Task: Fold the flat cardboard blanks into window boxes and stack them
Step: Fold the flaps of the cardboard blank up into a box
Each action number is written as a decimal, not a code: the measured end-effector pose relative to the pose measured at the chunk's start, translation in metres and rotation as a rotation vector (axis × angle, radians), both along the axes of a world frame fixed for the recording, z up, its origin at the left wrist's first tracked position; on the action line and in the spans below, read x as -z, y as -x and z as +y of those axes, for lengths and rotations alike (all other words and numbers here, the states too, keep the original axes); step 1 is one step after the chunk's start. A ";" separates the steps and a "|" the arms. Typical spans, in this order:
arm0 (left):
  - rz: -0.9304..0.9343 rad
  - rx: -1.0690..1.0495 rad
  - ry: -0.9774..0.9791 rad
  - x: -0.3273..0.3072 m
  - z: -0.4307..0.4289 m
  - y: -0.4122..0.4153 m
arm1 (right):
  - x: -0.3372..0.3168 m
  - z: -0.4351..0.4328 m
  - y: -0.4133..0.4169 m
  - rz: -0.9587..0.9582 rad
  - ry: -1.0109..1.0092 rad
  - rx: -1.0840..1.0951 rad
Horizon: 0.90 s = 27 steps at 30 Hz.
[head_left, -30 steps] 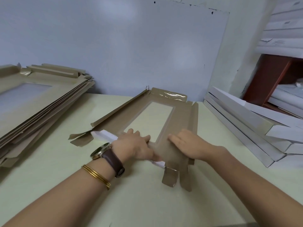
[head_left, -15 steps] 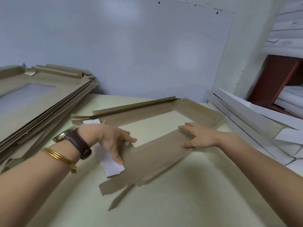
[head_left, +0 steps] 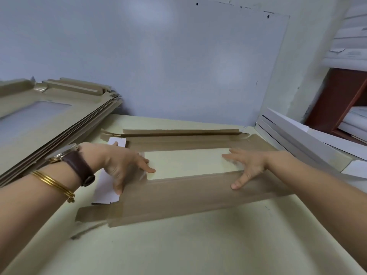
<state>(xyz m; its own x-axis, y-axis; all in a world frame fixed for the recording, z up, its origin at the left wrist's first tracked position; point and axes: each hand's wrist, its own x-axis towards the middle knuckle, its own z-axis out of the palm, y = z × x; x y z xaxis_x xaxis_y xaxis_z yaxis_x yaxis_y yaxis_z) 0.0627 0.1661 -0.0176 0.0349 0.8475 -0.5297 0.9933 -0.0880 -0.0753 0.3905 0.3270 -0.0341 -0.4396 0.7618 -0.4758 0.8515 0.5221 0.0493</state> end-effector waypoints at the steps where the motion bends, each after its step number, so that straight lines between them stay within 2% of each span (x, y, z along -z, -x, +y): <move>1: 0.024 0.000 -0.002 0.000 0.002 0.000 | 0.003 0.000 -0.002 -0.009 0.014 -0.008; 4: 0.133 0.004 -0.055 0.002 0.009 0.000 | 0.012 -0.006 -0.003 0.046 0.062 0.019; 7: 0.147 0.004 -0.224 0.012 0.015 -0.001 | 0.016 -0.014 0.000 0.025 -0.011 0.038; 11: -0.015 0.032 -0.458 0.023 0.021 -0.026 | 0.015 -0.026 0.015 -0.028 -0.097 0.093; 16: -0.274 -0.002 -0.506 0.026 0.022 -0.086 | 0.026 -0.057 0.052 -0.060 -0.309 0.158; 20: -0.301 -0.054 -0.567 0.029 0.020 -0.107 | 0.038 -0.080 0.088 -0.123 -0.464 0.026; 27: -0.160 -0.097 -0.479 0.042 0.026 -0.100 | 0.019 -0.085 0.101 0.217 -0.378 -0.002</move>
